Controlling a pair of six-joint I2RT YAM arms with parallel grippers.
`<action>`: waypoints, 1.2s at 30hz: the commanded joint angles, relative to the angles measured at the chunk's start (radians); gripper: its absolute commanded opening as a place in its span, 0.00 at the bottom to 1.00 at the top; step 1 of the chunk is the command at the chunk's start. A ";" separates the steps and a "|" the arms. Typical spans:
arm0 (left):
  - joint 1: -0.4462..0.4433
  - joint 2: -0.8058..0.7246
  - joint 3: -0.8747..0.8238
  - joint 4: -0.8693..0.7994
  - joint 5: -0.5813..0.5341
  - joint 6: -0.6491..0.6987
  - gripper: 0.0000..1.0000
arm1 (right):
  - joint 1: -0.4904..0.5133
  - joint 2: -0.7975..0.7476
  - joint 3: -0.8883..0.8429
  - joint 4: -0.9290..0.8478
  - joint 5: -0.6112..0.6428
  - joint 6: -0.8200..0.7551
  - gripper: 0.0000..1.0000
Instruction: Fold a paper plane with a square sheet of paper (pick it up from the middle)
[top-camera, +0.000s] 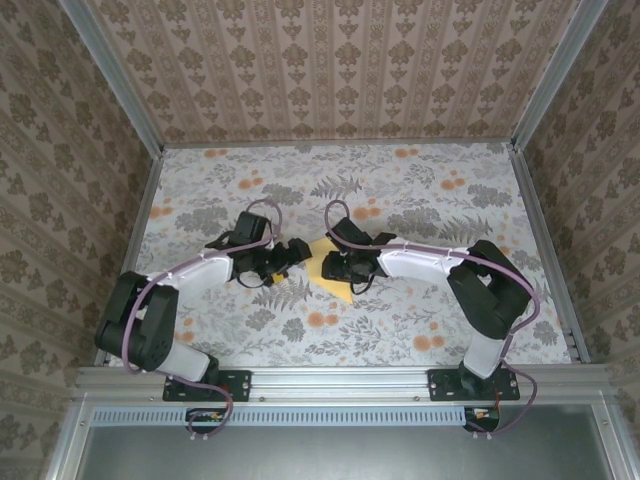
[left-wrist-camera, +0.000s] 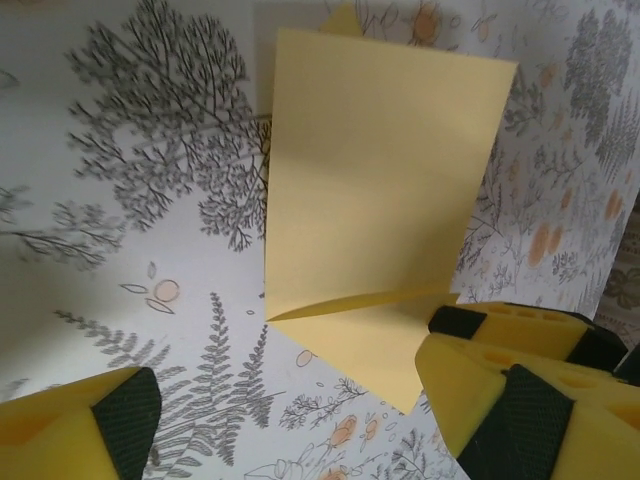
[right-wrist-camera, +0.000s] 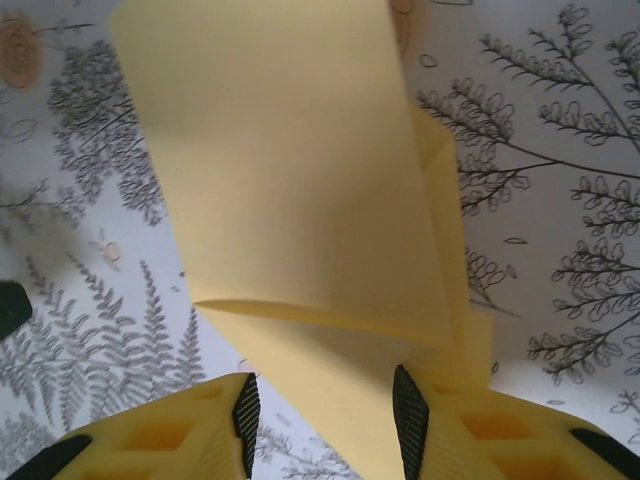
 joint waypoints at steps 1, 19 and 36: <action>-0.026 0.043 0.011 0.047 0.041 -0.054 0.89 | -0.021 0.030 0.018 0.013 -0.002 0.033 0.43; -0.074 0.155 0.066 0.056 0.076 -0.111 0.54 | -0.095 0.046 -0.094 0.090 -0.103 0.050 0.38; -0.071 0.250 0.105 0.109 0.102 -0.134 0.43 | -0.140 0.028 -0.171 0.190 -0.186 0.065 0.36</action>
